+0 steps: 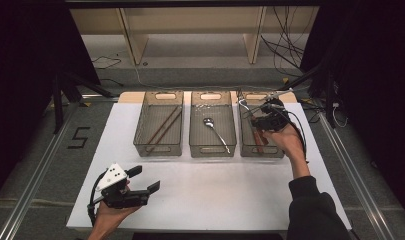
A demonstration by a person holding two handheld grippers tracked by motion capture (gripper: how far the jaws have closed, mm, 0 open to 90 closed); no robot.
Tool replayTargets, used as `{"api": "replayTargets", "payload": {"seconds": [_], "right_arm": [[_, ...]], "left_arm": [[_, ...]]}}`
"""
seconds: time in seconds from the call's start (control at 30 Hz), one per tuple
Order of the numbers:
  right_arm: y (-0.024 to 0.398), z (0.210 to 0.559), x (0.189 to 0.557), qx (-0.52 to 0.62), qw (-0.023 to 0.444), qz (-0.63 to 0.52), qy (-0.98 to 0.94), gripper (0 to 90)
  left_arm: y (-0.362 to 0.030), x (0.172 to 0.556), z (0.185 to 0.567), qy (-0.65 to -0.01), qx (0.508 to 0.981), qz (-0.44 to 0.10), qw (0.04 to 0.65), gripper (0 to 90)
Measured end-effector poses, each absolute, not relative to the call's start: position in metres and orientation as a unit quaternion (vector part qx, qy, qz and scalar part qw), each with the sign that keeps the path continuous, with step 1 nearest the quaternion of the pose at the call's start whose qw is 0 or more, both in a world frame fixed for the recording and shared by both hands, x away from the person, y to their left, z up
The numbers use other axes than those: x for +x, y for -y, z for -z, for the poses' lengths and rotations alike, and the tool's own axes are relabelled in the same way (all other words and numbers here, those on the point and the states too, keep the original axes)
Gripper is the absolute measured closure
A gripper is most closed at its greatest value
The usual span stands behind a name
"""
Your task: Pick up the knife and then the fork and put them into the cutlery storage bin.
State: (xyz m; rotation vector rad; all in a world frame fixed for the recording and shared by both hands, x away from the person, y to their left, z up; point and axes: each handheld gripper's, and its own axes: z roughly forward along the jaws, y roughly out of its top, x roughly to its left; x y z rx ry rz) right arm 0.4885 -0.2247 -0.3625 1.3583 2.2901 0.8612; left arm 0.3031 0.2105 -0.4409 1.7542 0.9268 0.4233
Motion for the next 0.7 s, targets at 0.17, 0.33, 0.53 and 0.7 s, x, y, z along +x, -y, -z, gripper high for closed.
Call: {"api": "replayTargets", "payload": {"seconds": [0.17,0.33,0.53,0.7], "right_arm": [[0.230,0.366,0.495,0.495,0.172,-0.300,-0.797,77.5],[0.235,0.370,0.500,0.508,0.170,-0.292,-0.792,77.5],[0.237,0.376,0.508,0.521,0.169,-0.284,-0.787,77.5],[0.241,0.383,0.513,0.532,0.167,-0.275,-0.784,77.4]], "left_arm": [[-0.211,0.303,0.441,-0.388,0.735,-0.177,0.528,14.6],[-0.210,0.303,0.441,-0.387,0.735,-0.177,0.528,14.6],[-0.211,0.303,0.441,-0.389,0.734,-0.175,0.529,14.6],[-0.211,0.303,0.441,-0.388,0.734,-0.175,0.529,14.6]]}}
